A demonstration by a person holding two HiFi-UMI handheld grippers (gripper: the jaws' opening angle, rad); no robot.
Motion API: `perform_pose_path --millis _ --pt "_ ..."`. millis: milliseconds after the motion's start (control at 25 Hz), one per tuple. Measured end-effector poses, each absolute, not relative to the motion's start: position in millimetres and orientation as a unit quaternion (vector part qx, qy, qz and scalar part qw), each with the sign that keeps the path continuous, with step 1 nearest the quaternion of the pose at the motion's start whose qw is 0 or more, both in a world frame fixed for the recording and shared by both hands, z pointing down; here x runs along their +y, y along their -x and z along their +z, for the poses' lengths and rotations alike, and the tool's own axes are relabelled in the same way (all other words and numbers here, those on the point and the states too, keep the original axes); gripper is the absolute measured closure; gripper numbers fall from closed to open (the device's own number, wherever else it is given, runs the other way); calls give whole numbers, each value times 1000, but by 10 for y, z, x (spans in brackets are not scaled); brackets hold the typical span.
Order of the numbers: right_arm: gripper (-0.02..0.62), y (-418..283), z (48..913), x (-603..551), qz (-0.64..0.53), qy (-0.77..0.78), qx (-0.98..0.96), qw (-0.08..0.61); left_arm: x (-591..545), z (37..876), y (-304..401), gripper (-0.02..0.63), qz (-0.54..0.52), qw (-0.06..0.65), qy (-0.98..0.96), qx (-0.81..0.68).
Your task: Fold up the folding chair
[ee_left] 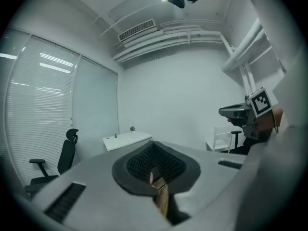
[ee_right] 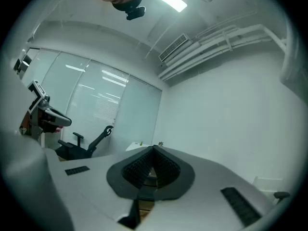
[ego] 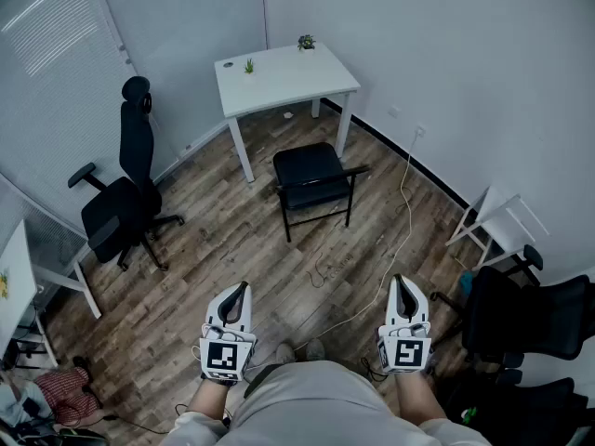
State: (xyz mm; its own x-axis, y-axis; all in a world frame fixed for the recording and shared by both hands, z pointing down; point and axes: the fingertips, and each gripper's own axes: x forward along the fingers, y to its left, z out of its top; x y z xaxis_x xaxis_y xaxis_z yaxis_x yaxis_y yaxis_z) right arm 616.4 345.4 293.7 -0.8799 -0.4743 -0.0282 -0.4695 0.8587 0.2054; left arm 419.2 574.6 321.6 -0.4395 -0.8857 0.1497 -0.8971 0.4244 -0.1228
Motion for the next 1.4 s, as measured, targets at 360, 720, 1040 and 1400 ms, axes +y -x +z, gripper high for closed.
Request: perform_pose_path --millis 360,720,1040,1400 --pt "575 -6196 2935 3430 -101 -245 -964 13 5740 3238 -4233 598 95 43 -525 -845" --pt "223 -6188 2893 3366 -64 -214 -974 -21 5732 3190 -4255 179 69 13 -528 -846" --pt "173 -6301 2972 3141 -84 -216 -973 4 5717 3168 -4229 144 88 20 -502 -860" --pt "173 -6229 3099 2873 -82 -197 -977 -12 5657 3306 -4293 146 119 43 -472 -872"
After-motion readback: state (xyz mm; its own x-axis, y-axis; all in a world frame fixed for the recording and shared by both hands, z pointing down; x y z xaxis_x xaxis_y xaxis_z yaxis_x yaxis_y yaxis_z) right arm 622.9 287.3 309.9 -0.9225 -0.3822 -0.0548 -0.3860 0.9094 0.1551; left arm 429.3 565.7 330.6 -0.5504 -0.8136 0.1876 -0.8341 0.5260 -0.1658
